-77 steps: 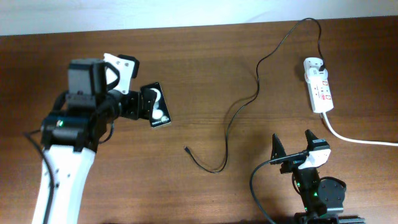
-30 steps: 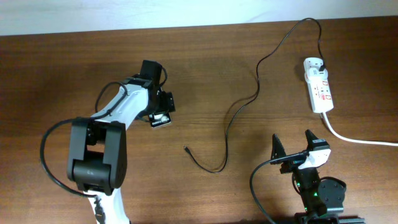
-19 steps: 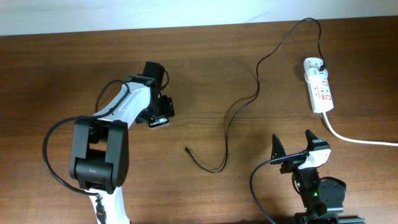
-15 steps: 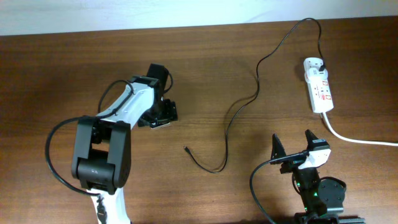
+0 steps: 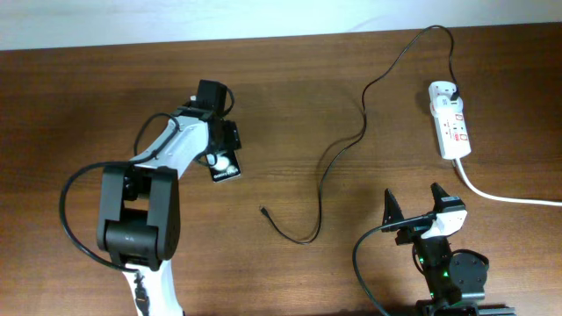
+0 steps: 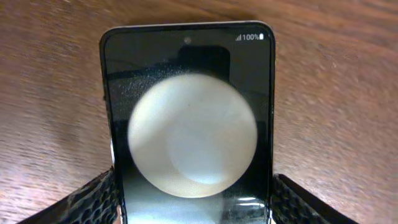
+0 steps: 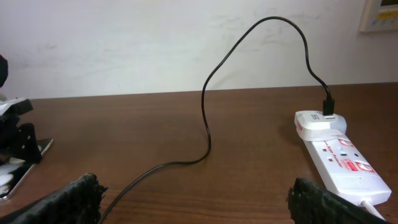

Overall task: Plug charger to phone and switch on socket
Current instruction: 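Lift the phone with the left gripper and tilt it upright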

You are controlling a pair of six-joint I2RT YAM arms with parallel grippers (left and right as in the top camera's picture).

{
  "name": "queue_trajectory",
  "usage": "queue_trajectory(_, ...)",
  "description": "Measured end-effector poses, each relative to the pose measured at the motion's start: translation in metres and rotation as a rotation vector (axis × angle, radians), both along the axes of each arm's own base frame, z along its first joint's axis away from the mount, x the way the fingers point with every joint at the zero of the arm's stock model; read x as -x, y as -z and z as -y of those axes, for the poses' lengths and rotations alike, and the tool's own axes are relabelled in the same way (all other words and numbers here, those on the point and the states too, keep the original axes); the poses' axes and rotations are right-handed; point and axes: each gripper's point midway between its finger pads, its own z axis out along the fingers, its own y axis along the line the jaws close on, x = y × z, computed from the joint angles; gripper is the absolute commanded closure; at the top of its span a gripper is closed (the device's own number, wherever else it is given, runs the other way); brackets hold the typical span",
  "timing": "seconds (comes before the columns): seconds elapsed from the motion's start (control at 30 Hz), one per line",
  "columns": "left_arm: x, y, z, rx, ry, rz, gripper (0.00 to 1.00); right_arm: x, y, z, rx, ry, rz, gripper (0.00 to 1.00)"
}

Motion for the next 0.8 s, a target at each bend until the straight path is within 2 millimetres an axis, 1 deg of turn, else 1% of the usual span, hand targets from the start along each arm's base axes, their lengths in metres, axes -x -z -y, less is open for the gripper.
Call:
queue_trajectory(0.07,0.007,0.001,0.010,-0.004,0.024,-0.020,0.30,0.000,0.000,0.000,0.000,0.000,0.000,0.01)
queue_trajectory(0.13,0.012,0.001,0.020,-0.007,0.050,-0.034,0.30,0.000,0.000,0.000,0.000,0.000,0.000,0.01)
queue_trajectory(0.2,0.021,0.001,0.032,-0.009,0.079,-0.059,0.30,0.000,0.000,0.000,0.000,0.000,0.000,0.01)
queue_trajectory(0.27,0.034,0.002,0.041,-0.013,0.105,-0.101,0.27,0.000,0.000,0.000,0.000,0.000,0.000,0.01)
queue_trajectory(0.3,0.039,0.002,0.044,-0.016,0.114,-0.117,0.24,0.000,0.000,0.000,0.000,0.000,0.000,0.01)
queue_trajectory(0.33,0.044,0.002,0.045,-0.019,0.122,-0.137,0.09,0.000,0.000,0.000,0.000,0.000,0.000,0.01)
queue_trajectory(0.37,0.052,0.002,0.047,-0.019,0.130,-0.165,0.01,0.000,0.000,0.000,0.000,0.000,0.000,0.01)
queue_trajectory(0.43,0.059,0.003,0.048,-0.010,0.130,-0.192,0.01,0.000,0.000,0.000,0.000,0.000,0.000,0.01)
queue_trajectory(0.57,0.058,0.004,0.050,-0.005,0.133,-0.189,0.01,0.000,0.000,0.000,0.000,0.000,0.000,0.01)
queue_trajectory(0.7,0.061,0.004,0.049,-0.007,0.133,-0.203,0.01,0.000,0.000,0.000,0.000,0.000,0.000,0.01)
queue_trajectory(0.8,0.057,0.004,0.050,-0.003,0.135,-0.186,0.01,0.000,0.000,0.000,0.000,0.000,0.000,0.01)
